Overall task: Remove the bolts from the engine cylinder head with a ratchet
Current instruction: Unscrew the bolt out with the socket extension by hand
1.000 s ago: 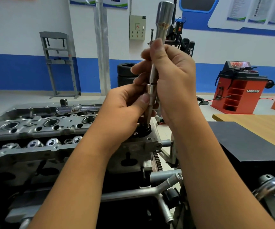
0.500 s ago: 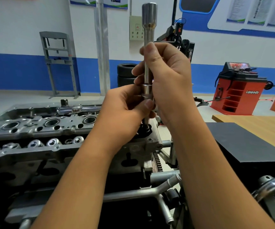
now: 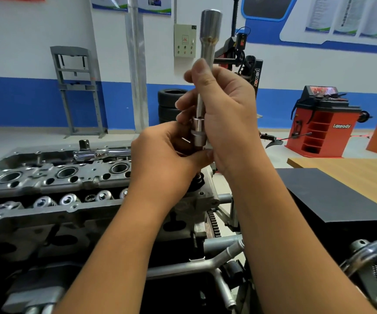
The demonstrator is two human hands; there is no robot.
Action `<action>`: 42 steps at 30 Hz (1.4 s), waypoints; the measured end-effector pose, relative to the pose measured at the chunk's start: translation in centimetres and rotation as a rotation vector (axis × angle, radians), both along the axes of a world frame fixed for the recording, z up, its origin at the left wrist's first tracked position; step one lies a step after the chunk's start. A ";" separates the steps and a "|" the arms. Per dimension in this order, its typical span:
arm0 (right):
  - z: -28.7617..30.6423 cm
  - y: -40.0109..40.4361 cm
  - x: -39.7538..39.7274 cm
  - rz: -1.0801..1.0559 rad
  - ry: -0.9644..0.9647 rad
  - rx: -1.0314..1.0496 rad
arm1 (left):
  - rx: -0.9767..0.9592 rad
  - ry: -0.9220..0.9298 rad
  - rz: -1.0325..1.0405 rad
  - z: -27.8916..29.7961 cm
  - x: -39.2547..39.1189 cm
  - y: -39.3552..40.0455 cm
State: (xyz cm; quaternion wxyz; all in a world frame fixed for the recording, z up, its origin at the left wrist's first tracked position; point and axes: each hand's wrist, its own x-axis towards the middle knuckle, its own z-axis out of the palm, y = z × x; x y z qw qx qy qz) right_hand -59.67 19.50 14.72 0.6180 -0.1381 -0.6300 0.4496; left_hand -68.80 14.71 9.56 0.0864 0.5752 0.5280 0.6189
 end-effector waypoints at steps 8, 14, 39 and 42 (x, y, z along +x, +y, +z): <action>0.0 0.2 0.1 -0.021 0.012 0.018 | -0.149 -0.020 -0.212 0.5 -0.5 -0.4; 0.0 -0.2 0.0 -0.029 -0.010 0.029 | -0.039 0.024 -0.040 0.3 0.3 -0.6; 0.0 0.1 0.3 0.010 0.026 0.059 | -0.094 -0.004 -0.197 0.1 -0.7 -0.2; 0.0 0.2 0.3 -0.003 0.034 0.066 | -0.136 0.001 -0.346 0.2 -1.1 -0.2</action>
